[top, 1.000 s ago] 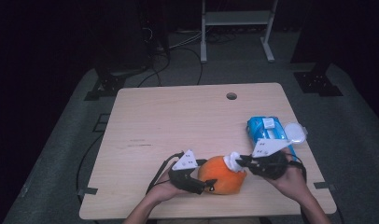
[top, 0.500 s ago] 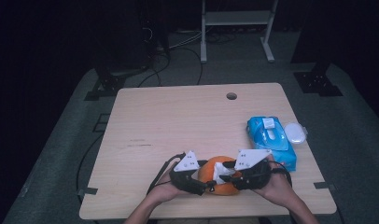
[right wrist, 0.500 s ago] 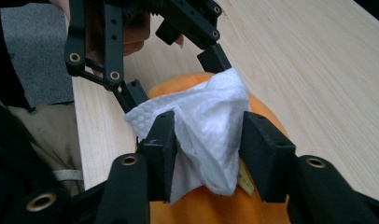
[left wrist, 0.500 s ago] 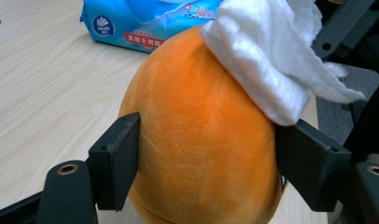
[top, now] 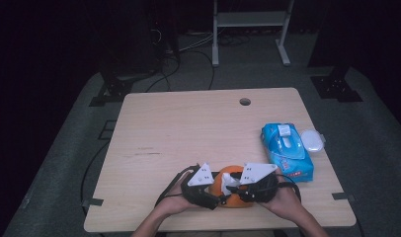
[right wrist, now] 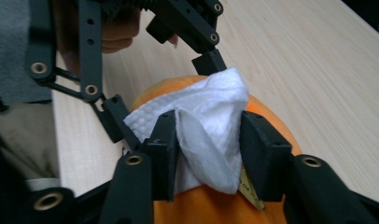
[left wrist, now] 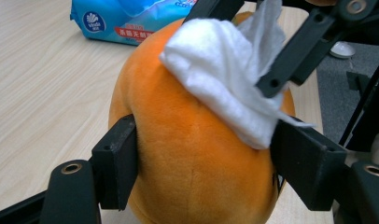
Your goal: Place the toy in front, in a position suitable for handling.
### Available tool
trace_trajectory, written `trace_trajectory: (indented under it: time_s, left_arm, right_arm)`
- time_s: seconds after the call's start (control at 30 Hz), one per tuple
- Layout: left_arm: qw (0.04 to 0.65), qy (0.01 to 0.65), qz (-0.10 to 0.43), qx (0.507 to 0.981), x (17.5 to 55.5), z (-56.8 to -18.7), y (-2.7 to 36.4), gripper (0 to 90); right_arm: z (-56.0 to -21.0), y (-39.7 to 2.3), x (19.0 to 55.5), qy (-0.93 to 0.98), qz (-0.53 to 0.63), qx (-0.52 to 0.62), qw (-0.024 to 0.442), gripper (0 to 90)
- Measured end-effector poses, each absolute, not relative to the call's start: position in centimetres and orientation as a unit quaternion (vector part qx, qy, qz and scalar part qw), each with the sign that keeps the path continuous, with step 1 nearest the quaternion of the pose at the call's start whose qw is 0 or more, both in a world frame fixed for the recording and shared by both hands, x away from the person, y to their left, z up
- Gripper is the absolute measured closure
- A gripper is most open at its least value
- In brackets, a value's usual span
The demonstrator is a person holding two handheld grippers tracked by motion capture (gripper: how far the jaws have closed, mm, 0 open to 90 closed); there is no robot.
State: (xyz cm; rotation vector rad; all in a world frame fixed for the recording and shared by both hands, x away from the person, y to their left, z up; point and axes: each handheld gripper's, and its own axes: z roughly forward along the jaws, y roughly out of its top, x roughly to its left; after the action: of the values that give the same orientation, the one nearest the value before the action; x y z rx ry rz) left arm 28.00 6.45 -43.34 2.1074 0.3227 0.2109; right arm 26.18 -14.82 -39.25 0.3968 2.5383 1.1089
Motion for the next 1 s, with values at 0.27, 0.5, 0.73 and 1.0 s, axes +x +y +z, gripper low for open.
trace_trajectory:
  time_s: [0.27, 0.5, 0.73, 1.0]
  left_arm:
    - [0.491, 0.140, 0.082, 0.856, 28.2, -43.5, 6.6, 25.1]
    - [0.499, 0.149, 0.077, 0.850, 28.3, -43.5, 6.6, 23.6]
    - [0.496, 0.145, 0.078, 0.852, 28.4, -43.5, 6.7, 22.6]
    - [0.499, 0.138, 0.075, 0.852, 28.0, -43.4, 6.2, 23.5]
  right_arm:
    - [-38.9, -15.5, 26.3, 0.889, 0.398, 0.161, 0.160, 77.7]
    - [-37.7, -17.2, 26.7, 0.880, 0.418, 0.176, 0.143, 81.4]
    - [-36.0, -19.9, 27.0, 0.871, 0.420, 0.202, 0.159, 81.5]
    - [-37.3, -20.7, 28.0, 0.880, 0.400, 0.218, 0.132, 81.5]
